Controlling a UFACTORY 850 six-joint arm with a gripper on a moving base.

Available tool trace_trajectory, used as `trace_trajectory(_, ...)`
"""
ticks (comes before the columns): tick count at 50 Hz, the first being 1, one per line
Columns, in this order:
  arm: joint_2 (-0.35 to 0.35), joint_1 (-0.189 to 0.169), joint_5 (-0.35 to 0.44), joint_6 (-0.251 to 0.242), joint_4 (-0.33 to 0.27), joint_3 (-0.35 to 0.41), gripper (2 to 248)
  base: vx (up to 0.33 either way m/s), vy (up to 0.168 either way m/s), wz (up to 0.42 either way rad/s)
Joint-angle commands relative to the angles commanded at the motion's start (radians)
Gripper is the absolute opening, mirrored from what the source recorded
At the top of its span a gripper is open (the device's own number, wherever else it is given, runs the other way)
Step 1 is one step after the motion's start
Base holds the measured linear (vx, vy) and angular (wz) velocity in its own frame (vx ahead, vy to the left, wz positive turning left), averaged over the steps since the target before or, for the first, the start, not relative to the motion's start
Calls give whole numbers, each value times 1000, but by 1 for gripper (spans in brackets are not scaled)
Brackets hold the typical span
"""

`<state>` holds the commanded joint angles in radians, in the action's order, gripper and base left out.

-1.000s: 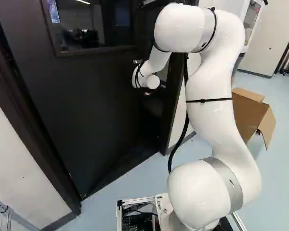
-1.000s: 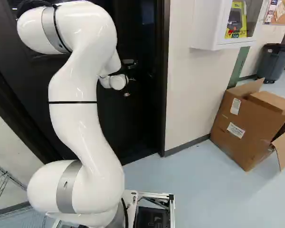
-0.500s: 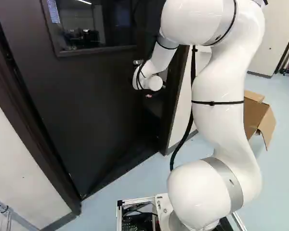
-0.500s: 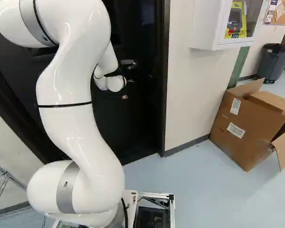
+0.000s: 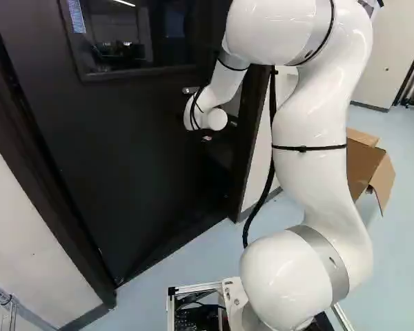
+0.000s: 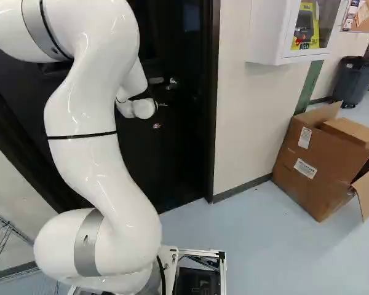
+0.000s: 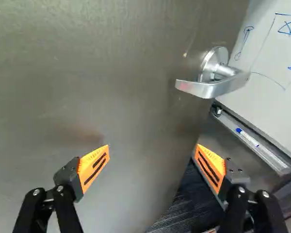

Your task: Open the door and move inside

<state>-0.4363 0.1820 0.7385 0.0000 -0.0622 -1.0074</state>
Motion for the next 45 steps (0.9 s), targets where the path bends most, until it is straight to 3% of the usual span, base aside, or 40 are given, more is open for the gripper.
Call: trace_trajectory(45,-203,66,-2,0,-7,-263,247,0,0,0)
